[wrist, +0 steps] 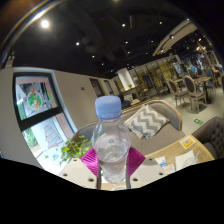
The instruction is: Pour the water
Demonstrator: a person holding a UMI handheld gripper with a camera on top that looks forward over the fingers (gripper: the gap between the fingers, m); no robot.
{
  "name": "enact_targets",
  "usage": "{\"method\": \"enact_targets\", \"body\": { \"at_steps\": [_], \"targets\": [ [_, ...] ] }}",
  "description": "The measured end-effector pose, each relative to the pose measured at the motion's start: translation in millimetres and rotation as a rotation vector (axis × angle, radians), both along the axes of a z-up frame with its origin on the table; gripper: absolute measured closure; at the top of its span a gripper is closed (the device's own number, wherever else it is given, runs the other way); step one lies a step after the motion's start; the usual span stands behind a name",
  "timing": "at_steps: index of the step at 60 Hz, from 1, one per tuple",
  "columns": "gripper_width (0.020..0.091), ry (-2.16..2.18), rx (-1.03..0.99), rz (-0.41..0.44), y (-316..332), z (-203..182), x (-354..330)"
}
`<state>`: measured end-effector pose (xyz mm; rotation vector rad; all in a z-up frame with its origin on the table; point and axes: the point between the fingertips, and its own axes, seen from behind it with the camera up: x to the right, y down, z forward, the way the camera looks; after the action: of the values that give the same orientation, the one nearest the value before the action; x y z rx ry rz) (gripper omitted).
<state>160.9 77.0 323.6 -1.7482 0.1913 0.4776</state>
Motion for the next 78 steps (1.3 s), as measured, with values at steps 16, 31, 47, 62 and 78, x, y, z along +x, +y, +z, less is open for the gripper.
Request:
{"method": "enact_targets", "body": {
  "at_steps": [16,31,47,62,78],
  "targets": [
    [0.0782,-0.352,-0.196,-0.004,-1.5,-165.8,71.8],
    [0.0777,-0.420,-0.270,0.016,-9.3,-240.9,90.4],
    [0.0673,-0.414,-0.249,0.002,-14.2,-253.4,93.3],
    [0.0278,-0.419,-0.382,-0.030,-36.8,-259.8,99.5],
    [0.0250,-0.422,-0.515,-0.103,-119.5,-209.6,93.5]
  ]
}}
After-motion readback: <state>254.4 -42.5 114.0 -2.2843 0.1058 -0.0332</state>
